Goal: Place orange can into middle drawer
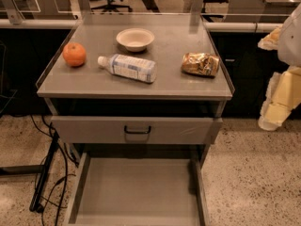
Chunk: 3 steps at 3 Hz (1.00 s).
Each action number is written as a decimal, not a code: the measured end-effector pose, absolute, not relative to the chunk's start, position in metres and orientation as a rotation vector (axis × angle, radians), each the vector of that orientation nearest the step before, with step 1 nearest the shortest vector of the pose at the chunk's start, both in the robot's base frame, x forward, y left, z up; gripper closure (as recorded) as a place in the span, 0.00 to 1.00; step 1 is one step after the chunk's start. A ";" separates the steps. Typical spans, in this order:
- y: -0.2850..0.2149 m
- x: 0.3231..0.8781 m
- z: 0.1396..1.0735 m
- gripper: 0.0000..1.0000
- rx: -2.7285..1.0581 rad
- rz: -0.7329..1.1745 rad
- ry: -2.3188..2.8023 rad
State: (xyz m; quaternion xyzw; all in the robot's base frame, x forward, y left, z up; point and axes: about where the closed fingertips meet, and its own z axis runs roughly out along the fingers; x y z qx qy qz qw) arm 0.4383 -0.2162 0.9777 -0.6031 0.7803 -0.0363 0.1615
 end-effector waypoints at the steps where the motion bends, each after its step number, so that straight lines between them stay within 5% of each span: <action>1: -0.218 0.439 0.978 0.00 -1.716 -0.117 2.230; 3: -0.226 0.457 0.982 0.00 -1.678 -0.182 2.187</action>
Offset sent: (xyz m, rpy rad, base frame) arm 0.0022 -0.0171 -0.0002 -0.0523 -0.0298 -0.0486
